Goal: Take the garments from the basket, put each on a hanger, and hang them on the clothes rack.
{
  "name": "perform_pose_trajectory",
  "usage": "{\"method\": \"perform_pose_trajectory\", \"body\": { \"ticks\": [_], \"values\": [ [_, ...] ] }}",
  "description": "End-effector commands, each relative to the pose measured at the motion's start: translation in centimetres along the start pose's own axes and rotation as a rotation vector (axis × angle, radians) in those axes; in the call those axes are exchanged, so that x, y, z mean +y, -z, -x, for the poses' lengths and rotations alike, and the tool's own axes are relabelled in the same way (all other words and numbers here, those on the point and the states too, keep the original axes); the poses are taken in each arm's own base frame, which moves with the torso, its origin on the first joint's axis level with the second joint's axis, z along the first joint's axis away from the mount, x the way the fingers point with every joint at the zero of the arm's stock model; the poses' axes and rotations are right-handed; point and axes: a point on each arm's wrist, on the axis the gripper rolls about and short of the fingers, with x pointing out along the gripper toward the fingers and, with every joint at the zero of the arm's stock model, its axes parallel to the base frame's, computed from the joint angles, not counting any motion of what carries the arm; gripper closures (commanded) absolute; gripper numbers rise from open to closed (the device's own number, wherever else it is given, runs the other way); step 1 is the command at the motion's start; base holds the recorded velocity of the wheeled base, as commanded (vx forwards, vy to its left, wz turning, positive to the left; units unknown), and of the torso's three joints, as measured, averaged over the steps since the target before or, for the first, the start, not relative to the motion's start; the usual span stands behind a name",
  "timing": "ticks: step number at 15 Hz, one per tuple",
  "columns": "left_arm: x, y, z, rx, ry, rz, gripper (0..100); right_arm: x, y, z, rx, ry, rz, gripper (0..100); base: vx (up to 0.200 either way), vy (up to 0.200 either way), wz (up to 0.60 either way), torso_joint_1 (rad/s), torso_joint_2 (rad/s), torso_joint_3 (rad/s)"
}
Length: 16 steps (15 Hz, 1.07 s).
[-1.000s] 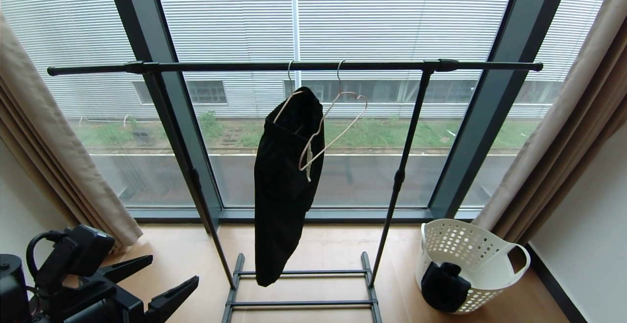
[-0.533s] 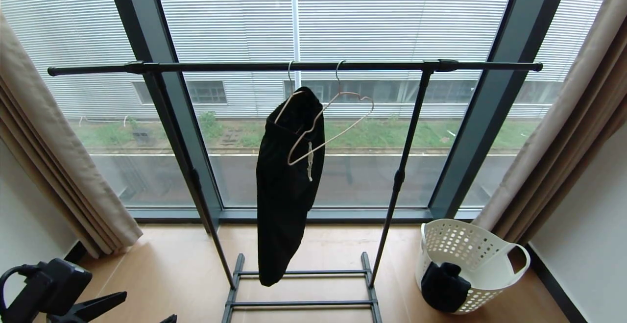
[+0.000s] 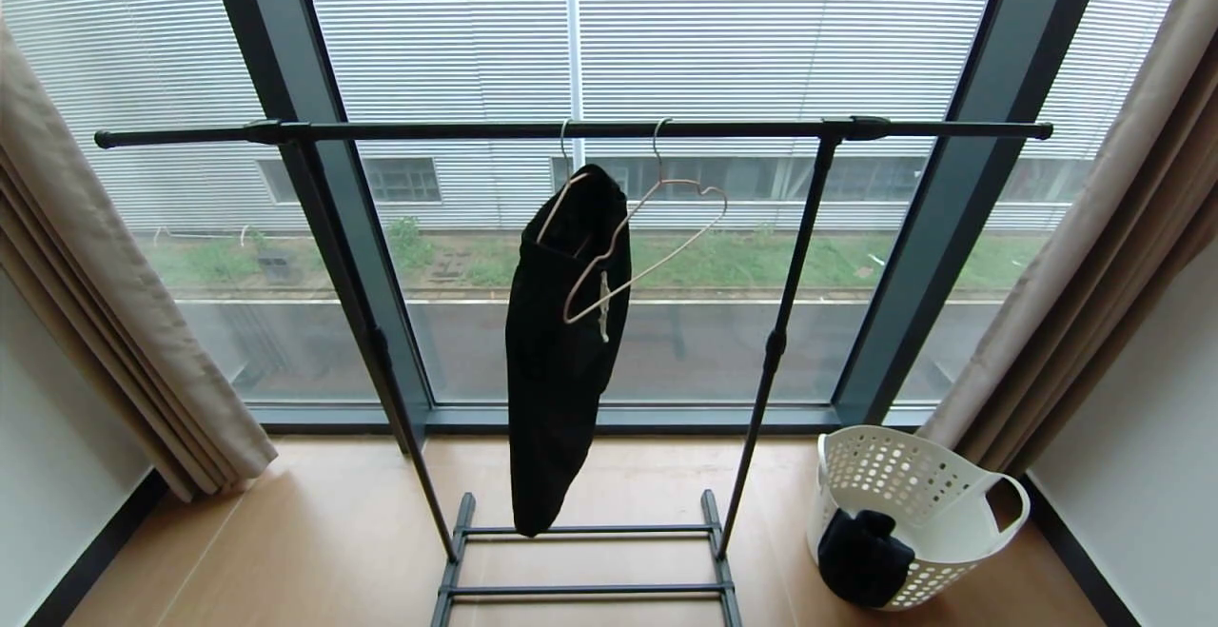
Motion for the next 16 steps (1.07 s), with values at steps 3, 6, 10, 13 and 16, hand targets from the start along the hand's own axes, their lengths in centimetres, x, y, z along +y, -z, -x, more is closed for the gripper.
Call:
{"method": "perform_pose_trajectory", "body": {
  "ticks": [3, 6, 10, 13, 16],
  "values": [
    [-0.3, 1.7, 2.6, -0.273, -0.224, 0.045, 0, -0.1, 0.1, 0.4, -0.036, 0.065, -0.042, 0, 0.000, 0.000, 0.00, 0.000, 0.00, 0.000],
    [-0.4, 2.2, 3.1, -0.377, -0.219, 0.061, 0, 0.0, 0.6, 1.8, -0.191, 0.181, -0.082, 0, 0.000, 0.000, 0.00, 0.000, 0.00, 0.000],
    [-0.6, 2.2, 3.2, -0.384, -0.162, 0.056, 0, -0.2, 0.8, 1.9, -0.199, 0.282, -0.224, 0, 0.000, 0.000, 0.00, 0.000, 0.00, 0.000],
    [-0.6, 2.2, 3.2, -0.385, -0.160, 0.056, 0, -0.2, 0.8, 1.9, -0.201, 0.276, -0.253, 0, 0.000, 0.000, 0.00, 0.000, 0.00, 0.000],
    [-0.6, 2.2, 3.2, -0.385, -0.160, 0.056, 0, 0.0, 1.0, 1.8, -0.182, 0.215, -0.205, 0, 0.000, 0.000, 0.00, 0.000, 0.00, 0.000]
  ]
}}
